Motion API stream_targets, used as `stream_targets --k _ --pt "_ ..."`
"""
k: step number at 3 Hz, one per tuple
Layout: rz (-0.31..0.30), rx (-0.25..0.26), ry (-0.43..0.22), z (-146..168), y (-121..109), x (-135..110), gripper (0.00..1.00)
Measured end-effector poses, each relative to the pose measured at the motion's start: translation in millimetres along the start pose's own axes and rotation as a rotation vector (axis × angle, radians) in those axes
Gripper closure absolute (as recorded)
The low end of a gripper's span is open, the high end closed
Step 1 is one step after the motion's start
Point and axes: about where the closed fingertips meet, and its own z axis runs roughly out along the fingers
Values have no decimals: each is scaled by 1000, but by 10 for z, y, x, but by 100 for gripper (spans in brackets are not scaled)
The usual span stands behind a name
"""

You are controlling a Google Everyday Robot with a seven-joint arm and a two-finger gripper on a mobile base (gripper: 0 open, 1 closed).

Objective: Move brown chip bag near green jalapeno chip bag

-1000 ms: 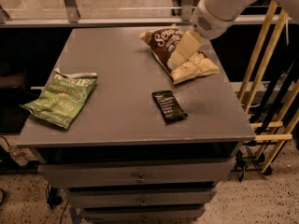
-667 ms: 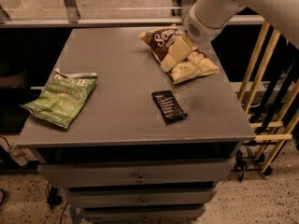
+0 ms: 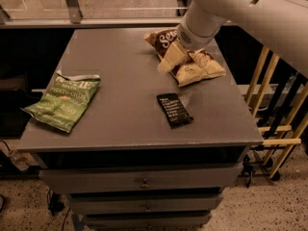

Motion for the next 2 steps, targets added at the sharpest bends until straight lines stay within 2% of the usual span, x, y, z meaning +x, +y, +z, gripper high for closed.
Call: stream_targets --k 2 --pt "-10 10 42 329 84 -32 0"
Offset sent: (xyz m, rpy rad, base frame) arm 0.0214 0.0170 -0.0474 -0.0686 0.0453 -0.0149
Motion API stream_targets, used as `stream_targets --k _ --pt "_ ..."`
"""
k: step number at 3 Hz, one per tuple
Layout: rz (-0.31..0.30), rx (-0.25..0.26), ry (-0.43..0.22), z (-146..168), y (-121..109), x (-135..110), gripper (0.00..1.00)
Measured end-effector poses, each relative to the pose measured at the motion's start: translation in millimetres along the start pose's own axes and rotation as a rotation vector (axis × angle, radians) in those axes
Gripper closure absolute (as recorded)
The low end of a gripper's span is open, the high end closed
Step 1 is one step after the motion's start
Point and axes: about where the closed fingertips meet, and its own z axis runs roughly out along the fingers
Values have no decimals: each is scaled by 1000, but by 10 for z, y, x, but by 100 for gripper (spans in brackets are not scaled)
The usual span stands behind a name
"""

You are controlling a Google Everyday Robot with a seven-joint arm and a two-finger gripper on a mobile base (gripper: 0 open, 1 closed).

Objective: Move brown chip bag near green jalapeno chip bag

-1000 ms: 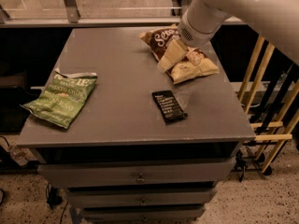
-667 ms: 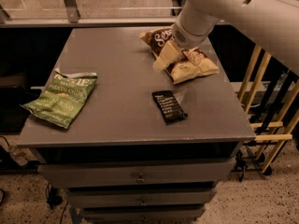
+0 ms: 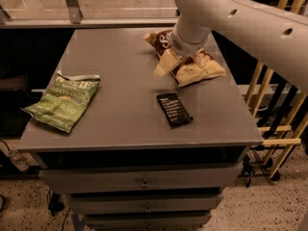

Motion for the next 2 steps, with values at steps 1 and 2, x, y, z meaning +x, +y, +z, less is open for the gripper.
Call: stream_targets --k 1,2 --pt "-5 -2 23 137 29 8 19" --pt "-28 20 26 169 35 -17 40"
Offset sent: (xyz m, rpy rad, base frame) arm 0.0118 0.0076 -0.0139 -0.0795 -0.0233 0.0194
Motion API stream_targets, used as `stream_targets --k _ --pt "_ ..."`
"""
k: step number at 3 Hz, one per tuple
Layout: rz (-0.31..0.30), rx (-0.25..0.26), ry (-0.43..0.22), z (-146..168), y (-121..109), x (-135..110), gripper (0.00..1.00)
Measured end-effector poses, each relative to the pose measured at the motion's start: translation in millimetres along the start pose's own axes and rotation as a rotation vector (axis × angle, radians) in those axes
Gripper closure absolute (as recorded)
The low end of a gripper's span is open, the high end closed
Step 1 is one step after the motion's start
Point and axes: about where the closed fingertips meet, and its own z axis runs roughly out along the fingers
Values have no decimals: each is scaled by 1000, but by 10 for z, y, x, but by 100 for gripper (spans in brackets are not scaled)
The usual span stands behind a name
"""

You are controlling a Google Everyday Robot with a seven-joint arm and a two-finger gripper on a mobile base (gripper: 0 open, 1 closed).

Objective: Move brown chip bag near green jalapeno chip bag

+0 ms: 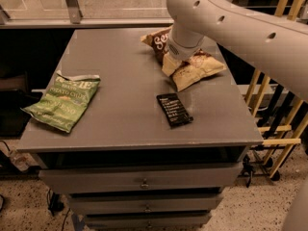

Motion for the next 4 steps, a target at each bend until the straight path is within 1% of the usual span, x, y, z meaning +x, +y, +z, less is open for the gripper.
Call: stream_targets --k 1,2,3,4 --pt "-32 32 -18 -54 -4 -71 65" --pt "-56 55 -48 -147 -6 -130 88" --pt "-71 65 -78 -245 -27 -178 100" --pt "-81 55 -112 -367 -98 -231 100"
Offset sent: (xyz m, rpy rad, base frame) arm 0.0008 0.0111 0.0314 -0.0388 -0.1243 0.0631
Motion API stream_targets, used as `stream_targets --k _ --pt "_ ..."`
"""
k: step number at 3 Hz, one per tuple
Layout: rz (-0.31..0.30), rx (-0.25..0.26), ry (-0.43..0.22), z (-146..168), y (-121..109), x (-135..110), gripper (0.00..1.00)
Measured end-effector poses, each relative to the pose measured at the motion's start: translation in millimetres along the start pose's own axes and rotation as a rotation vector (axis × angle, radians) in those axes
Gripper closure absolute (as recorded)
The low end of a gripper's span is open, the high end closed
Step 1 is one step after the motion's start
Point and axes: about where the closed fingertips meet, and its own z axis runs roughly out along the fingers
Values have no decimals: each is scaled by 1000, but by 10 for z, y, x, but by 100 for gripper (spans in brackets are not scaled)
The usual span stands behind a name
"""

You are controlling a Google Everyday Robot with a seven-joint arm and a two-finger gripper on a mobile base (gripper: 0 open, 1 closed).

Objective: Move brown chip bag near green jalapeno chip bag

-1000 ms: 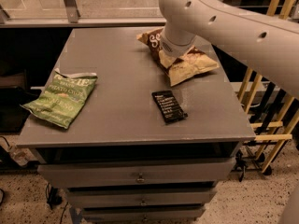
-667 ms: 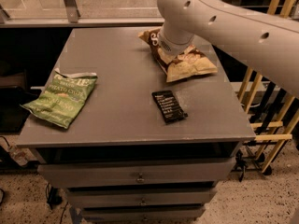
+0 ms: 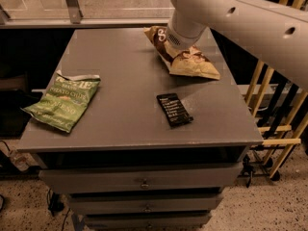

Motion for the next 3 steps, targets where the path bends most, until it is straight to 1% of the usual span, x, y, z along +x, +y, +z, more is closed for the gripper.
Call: stream_targets --k 1,2,3 --pt "-11 -40 -31 -131 -105 -123 100" --pt "-43 -119 -65 -235 -169 -263 100" --pt "-78 -232 -64 -184 -32 -248 100"
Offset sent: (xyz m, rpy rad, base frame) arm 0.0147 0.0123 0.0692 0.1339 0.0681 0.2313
